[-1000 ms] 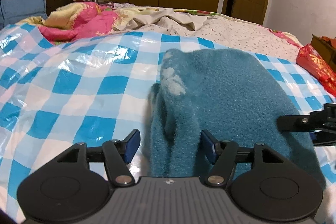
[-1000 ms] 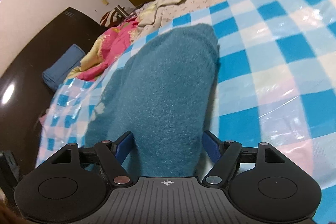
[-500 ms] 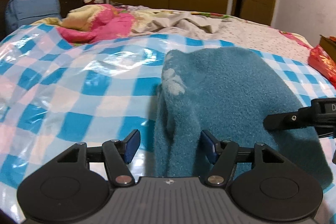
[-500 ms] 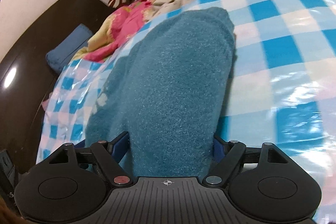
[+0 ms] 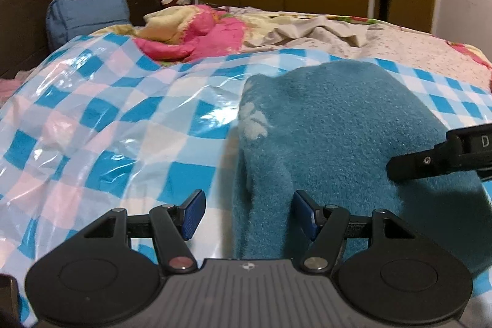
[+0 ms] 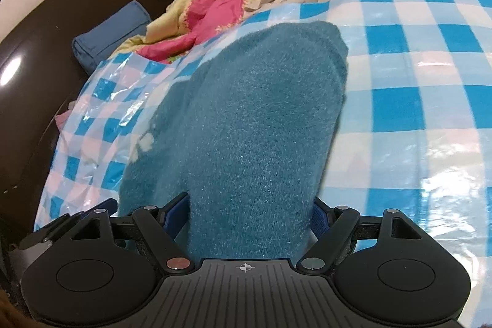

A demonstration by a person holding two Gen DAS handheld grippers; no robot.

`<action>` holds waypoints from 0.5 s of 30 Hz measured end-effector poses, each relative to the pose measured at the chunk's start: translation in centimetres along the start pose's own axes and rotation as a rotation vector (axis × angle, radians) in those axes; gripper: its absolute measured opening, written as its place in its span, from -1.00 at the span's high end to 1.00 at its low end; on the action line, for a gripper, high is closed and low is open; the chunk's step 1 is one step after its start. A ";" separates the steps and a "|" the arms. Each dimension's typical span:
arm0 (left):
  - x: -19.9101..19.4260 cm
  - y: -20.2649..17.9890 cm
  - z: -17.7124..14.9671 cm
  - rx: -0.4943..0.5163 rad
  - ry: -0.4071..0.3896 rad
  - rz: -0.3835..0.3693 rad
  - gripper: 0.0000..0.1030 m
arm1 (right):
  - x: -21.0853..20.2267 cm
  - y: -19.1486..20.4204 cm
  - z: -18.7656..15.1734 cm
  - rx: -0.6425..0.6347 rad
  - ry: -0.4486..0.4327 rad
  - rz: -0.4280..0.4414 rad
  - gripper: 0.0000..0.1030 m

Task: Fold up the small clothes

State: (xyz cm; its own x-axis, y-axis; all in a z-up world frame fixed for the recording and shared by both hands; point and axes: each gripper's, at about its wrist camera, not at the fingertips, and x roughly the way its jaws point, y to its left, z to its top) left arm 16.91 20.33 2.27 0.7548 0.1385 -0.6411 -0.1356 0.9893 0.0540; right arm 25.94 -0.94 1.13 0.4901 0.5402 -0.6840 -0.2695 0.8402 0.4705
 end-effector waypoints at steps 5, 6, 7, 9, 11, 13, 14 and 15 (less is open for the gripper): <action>-1.2 0.0 -0.3 0.003 -0.002 0.005 -0.42 | -0.5 0.6 -0.2 -0.011 -0.017 -0.027 -0.54; -1.4 -0.3 -0.4 0.017 -0.006 0.008 -0.42 | -1.2 0.6 -0.4 -0.016 -0.035 -0.040 -0.54; -1.7 -0.5 -0.5 0.027 -0.006 0.008 -0.42 | -2.3 0.8 -0.7 -0.034 -0.069 -0.063 -0.54; -2.1 -0.6 -0.7 0.033 0.004 0.007 -0.42 | -4.7 1.2 -1.7 -0.078 -0.130 -0.096 -0.54; -2.8 -0.5 -1.0 0.032 0.012 0.003 -0.41 | -6.8 2.0 -3.1 -0.117 -0.161 -0.098 -0.54; -3.6 -0.3 -1.3 0.025 0.032 -0.017 -0.41 | -8.1 3.0 -4.8 -0.180 -0.178 -0.119 -0.54; -4.0 -0.4 -1.6 0.026 0.049 -0.031 -0.41 | -8.3 3.6 -5.6 -0.212 -0.179 -0.139 -0.54; -4.5 -0.5 -2.0 0.029 0.053 -0.033 -0.41 | -8.4 4.0 -6.4 -0.239 -0.172 -0.159 -0.54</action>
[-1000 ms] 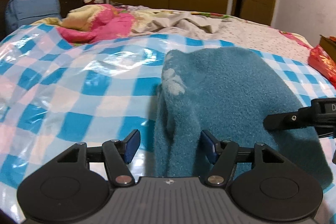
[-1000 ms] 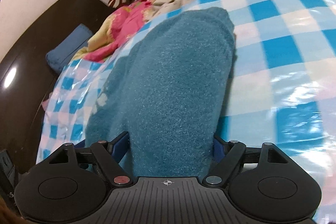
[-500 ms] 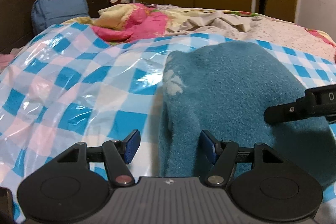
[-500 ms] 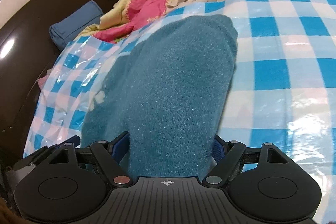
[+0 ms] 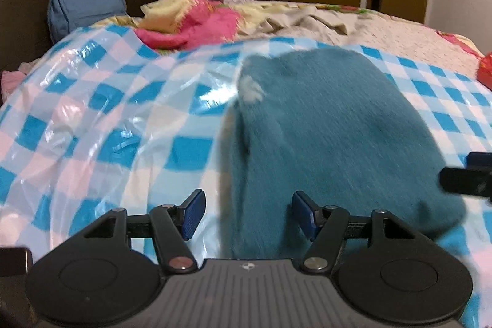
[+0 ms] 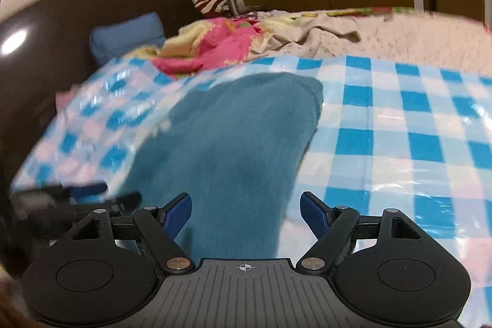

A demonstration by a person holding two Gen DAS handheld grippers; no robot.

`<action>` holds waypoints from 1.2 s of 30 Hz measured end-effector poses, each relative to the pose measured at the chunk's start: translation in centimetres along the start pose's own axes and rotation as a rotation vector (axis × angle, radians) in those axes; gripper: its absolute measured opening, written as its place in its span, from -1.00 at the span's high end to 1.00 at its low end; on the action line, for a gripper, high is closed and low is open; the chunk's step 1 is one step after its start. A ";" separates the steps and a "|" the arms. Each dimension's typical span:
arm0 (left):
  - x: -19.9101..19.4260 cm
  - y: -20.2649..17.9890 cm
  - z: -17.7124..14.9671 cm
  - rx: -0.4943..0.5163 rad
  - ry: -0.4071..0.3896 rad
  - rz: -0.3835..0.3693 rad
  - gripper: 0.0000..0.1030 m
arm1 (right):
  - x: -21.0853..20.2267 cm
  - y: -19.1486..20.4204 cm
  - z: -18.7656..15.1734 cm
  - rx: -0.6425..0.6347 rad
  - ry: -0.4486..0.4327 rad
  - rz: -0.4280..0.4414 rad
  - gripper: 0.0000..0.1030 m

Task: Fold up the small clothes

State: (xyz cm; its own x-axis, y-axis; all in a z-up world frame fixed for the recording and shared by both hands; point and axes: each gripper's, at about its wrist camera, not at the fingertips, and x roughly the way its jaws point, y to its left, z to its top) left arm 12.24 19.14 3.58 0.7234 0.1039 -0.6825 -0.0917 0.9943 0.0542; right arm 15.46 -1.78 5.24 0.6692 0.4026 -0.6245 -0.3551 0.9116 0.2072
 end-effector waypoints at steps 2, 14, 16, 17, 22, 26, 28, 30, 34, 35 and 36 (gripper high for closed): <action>-0.8 -0.3 -0.8 0.017 0.005 0.003 -0.41 | -0.1 0.6 -1.0 -0.007 0.021 -0.009 -0.53; -3.3 -1.0 -4.6 -0.038 0.080 -0.033 -0.46 | -1.3 2.3 -5.1 0.015 0.072 -0.051 -0.52; -3.7 -1.2 -5.1 -0.043 0.086 -0.041 -0.51 | -1.6 2.3 -6.0 0.017 0.078 -0.058 -0.53; -3.9 -1.4 -5.4 -0.041 0.086 -0.040 -0.53 | -1.8 2.2 -6.3 0.020 0.081 -0.064 -0.53; -4.8 -2.3 -5.9 -0.024 0.093 -0.015 -0.71 | -2.2 2.1 -7.7 0.060 0.107 -0.055 -0.53; -5.6 -3.1 -6.1 -0.010 0.085 0.043 -0.85 | -2.8 2.1 -8.1 0.069 0.105 -0.048 -0.53; -5.9 -3.4 -6.3 -0.002 0.083 0.050 -0.86 | -3.0 2.0 -8.2 0.070 0.106 -0.043 -0.53; -6.1 -3.7 -6.5 -0.004 0.086 0.047 -0.87 | -3.3 2.0 -8.4 0.071 0.105 -0.044 -0.53; -6.2 -4.4 -6.8 0.002 0.093 0.056 -0.92 | -3.8 1.5 -8.7 0.084 0.104 -0.040 -0.53; -6.2 -4.6 -6.9 0.005 0.095 0.060 -0.95 | -3.9 1.4 -8.8 0.087 0.103 -0.039 -0.53; -6.2 -4.8 -6.9 0.009 0.096 0.064 -0.96 | -4.0 1.3 -8.9 0.087 0.103 -0.038 -0.53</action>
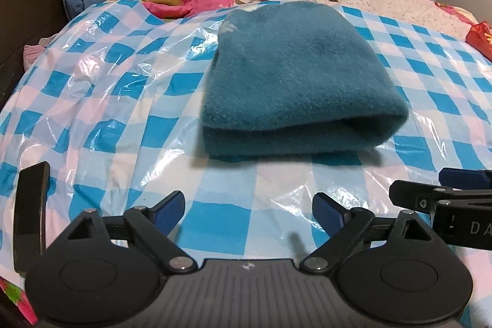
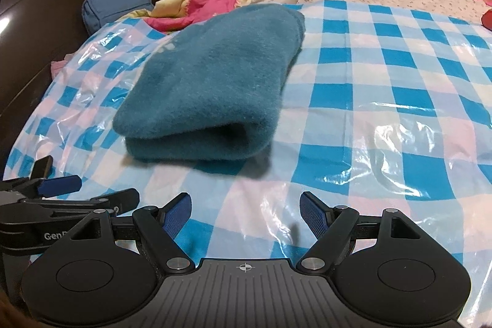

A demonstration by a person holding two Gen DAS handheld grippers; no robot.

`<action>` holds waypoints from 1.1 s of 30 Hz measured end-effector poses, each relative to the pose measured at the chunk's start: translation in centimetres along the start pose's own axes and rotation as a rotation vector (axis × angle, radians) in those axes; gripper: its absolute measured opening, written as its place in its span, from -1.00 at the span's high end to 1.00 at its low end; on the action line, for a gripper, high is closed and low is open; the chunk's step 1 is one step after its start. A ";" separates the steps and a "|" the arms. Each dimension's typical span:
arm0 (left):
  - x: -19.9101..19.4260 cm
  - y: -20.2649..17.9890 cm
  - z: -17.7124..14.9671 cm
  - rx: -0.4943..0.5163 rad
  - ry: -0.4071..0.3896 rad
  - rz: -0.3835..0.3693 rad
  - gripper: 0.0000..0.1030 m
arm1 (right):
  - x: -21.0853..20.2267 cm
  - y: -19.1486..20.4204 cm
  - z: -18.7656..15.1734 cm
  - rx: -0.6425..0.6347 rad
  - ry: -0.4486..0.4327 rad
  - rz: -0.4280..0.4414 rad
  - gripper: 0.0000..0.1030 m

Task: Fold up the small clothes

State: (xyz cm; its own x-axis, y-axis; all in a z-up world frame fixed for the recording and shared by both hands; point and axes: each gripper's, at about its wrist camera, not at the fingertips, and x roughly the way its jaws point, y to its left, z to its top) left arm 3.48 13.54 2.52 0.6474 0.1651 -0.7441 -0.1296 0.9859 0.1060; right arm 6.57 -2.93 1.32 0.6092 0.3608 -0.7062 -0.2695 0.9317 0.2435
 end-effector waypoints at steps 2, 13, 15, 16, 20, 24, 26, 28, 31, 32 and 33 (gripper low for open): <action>-0.1 -0.5 0.0 0.010 0.005 0.007 -0.99 | -0.2 -0.2 -0.1 0.003 -0.003 0.000 -0.53; 0.0 -1.1 -0.4 -0.024 0.032 -0.017 -1.00 | -0.7 -1.2 -0.5 0.022 -0.010 0.005 -0.53; 0.0 -1.1 -0.4 -0.026 0.034 -0.017 -1.00 | -0.7 -1.3 -0.6 0.023 -0.005 0.005 -0.53; 0.0 -1.1 -0.4 -0.026 0.035 -0.016 -1.00 | -0.7 -1.3 -0.7 0.023 -0.003 0.005 -0.53; -0.1 -1.0 -0.4 -0.035 0.037 -0.021 -1.00 | -0.7 -1.3 -0.8 0.025 -0.002 0.008 -0.54; -0.1 -1.0 -0.5 -0.043 0.036 -0.028 -1.00 | -0.8 -1.2 -0.9 0.025 -0.005 0.010 -0.54; -0.1 -1.0 -0.5 -0.041 0.038 -0.031 -1.00 | -0.8 -1.2 -1.0 0.026 -0.008 0.011 -0.54; -0.1 -1.0 -0.7 -0.045 0.041 -0.033 -1.00 | -0.8 -1.3 -1.0 0.025 -0.006 0.010 -0.54; 0.0 -1.0 -0.8 -0.056 0.044 -0.039 -1.00 | -0.7 -1.2 -1.1 0.022 -0.002 0.007 -0.54; 0.0 -0.9 -0.9 -0.058 0.045 -0.039 -1.00 | -0.7 -1.2 -1.2 0.020 -0.001 0.006 -0.54; 0.0 -0.9 -0.9 -0.060 0.046 -0.038 -1.00 | -0.7 -1.2 -1.2 0.017 0.000 0.003 -0.54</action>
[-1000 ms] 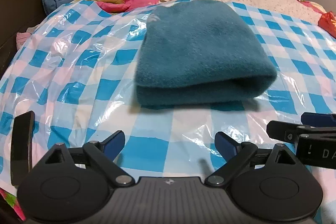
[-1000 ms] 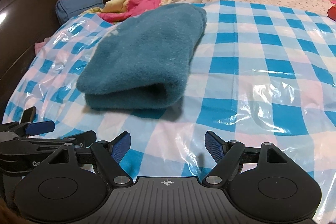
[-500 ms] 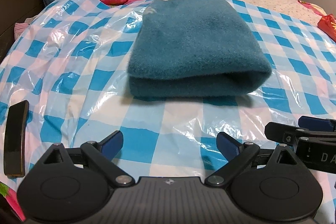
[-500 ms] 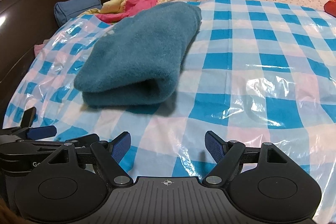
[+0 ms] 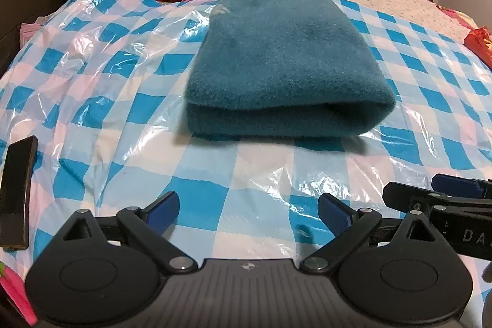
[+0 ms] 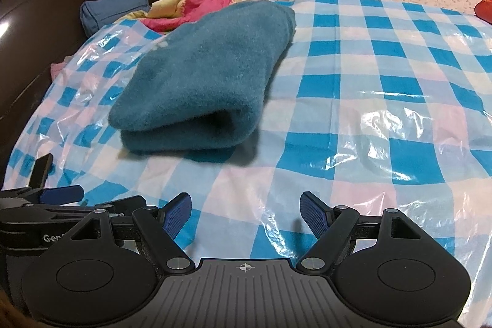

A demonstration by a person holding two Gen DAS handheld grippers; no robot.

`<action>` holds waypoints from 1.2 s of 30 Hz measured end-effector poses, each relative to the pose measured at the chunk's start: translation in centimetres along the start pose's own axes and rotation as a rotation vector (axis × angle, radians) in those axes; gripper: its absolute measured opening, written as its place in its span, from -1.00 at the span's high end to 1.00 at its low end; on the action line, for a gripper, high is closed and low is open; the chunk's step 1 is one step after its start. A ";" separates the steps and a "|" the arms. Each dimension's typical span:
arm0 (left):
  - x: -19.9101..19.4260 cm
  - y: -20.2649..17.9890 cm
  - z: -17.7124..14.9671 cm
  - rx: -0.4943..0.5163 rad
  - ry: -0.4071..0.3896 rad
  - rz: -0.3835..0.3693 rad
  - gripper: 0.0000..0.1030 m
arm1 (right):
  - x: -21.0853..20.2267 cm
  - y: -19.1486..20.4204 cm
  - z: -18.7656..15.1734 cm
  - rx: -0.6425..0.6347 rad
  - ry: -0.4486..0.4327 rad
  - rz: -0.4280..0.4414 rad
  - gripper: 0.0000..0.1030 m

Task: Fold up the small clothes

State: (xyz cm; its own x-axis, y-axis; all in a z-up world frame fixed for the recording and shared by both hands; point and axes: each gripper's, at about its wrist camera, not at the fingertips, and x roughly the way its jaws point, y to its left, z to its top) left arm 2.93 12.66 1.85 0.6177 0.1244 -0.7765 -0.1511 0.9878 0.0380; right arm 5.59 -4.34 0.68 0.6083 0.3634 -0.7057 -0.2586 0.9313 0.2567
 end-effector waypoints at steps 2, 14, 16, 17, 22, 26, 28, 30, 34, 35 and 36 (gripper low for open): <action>-0.1 0.1 0.0 -0.004 0.000 0.000 -1.00 | 0.1 0.0 -0.1 -0.003 0.000 -0.007 -0.54; -0.7 0.0 0.1 0.004 -0.008 -0.002 -1.00 | 0.3 -0.4 -0.3 0.004 0.010 -0.021 -0.54; -0.7 -0.1 0.1 0.010 -0.009 0.006 -1.00 | 0.3 -0.4 -0.3 0.007 0.010 -0.019 -0.54; -0.7 -0.1 0.1 0.012 -0.009 0.009 -1.00 | 0.3 -0.4 -0.3 0.006 0.009 -0.018 -0.54; -0.8 0.0 0.1 0.012 -0.011 0.016 -1.00 | 0.1 -0.1 -0.4 0.001 0.008 -0.009 -0.54; -0.9 0.1 0.2 0.018 -0.015 0.022 -1.00 | 0.1 0.1 -0.4 -0.001 0.010 -0.009 -0.54; -1.0 0.1 0.2 0.017 -0.016 0.021 -1.00 | 0.1 0.1 -0.3 0.003 0.012 -0.007 -0.54; -1.0 0.2 0.2 0.015 -0.016 0.021 -1.00 | 0.1 0.1 -0.3 0.003 0.011 -0.006 -0.54; -1.1 0.2 0.3 0.014 -0.018 0.026 -1.00 | 0.1 0.2 -0.3 0.004 0.012 -0.005 -0.54; -1.1 0.1 0.3 0.014 -0.019 0.028 -1.00 | 0.1 0.2 -0.3 0.005 0.012 -0.004 -0.54; -1.1 0.1 0.2 0.015 -0.019 0.031 -1.00 | 0.1 0.2 -0.3 0.005 0.012 -0.004 -0.54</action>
State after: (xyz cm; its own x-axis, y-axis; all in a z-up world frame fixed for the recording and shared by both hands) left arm 2.44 12.67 2.84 0.6278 0.1563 -0.7626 -0.1585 0.9848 0.0714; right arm 5.38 -4.14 0.52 0.6005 0.3590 -0.7145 -0.2519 0.9330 0.2571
